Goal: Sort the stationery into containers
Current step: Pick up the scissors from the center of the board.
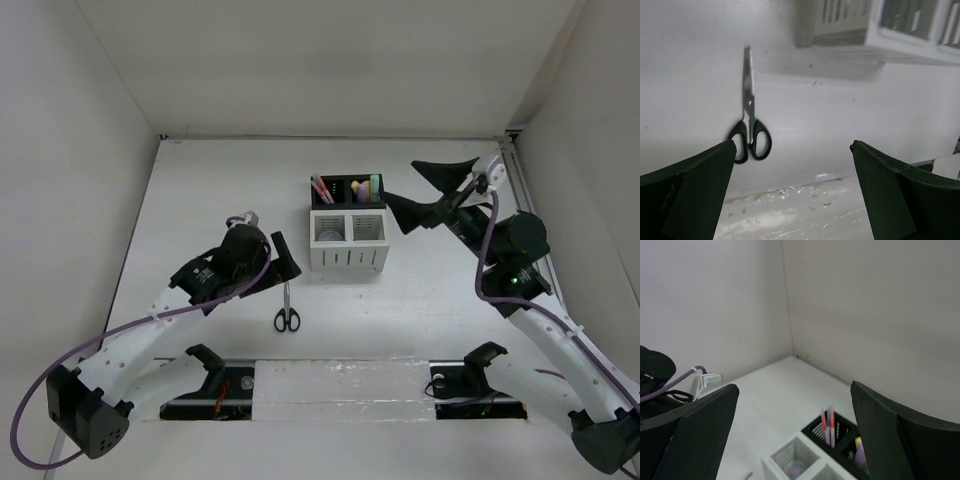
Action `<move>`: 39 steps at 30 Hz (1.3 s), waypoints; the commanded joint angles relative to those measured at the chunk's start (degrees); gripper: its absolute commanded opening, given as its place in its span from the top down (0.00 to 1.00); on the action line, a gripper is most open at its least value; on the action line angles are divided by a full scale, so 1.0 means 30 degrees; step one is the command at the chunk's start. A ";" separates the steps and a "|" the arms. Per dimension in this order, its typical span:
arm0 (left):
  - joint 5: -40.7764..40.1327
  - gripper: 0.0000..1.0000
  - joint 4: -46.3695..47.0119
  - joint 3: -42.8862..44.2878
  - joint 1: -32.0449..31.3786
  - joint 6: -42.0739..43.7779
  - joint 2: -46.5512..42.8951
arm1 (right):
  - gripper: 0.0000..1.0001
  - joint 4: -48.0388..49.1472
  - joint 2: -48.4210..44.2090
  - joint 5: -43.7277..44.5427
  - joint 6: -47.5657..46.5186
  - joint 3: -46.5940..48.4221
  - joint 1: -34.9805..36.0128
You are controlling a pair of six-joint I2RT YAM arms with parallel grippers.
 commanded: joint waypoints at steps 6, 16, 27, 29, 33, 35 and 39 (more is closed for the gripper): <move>0.1677 0.00 -0.3319 -0.1981 0.0020 -0.3121 -0.0329 | 0.00 -0.2693 -0.0036 0.1100 0.0676 -0.1102 0.1341; 0.1562 0.00 -0.4844 -0.3331 0.0020 -0.3738 0.1104 | 0.00 -0.2519 -0.0388 0.1452 0.1028 -0.1630 0.2396; 0.0476 0.04 -0.4698 -0.3126 0.0020 -0.4412 0.5266 | 0.00 -0.2165 -0.0944 0.1276 0.1028 -0.1981 0.2749; 0.0302 0.06 -0.4698 -0.2923 0.0020 -0.4588 0.5911 | 0.00 -0.2165 -0.1149 0.1276 0.1028 -0.2157 0.2749; -0.0431 0.11 -0.4903 -0.2540 0.0020 -0.4793 0.6499 | 0.00 -0.2165 -0.1557 0.1276 0.0823 -0.2333 0.2749; -0.0432 0.13 -0.4903 -0.2364 0.0020 -0.4996 0.6936 | 0.00 -0.2165 -0.1733 0.1276 0.0823 -0.2333 0.2575; -0.0608 0.20 -0.5079 -0.2188 0.0020 -0.4998 0.7666 | 0.00 -0.2165 -0.1940 0.1276 0.0823 -0.2509 0.2573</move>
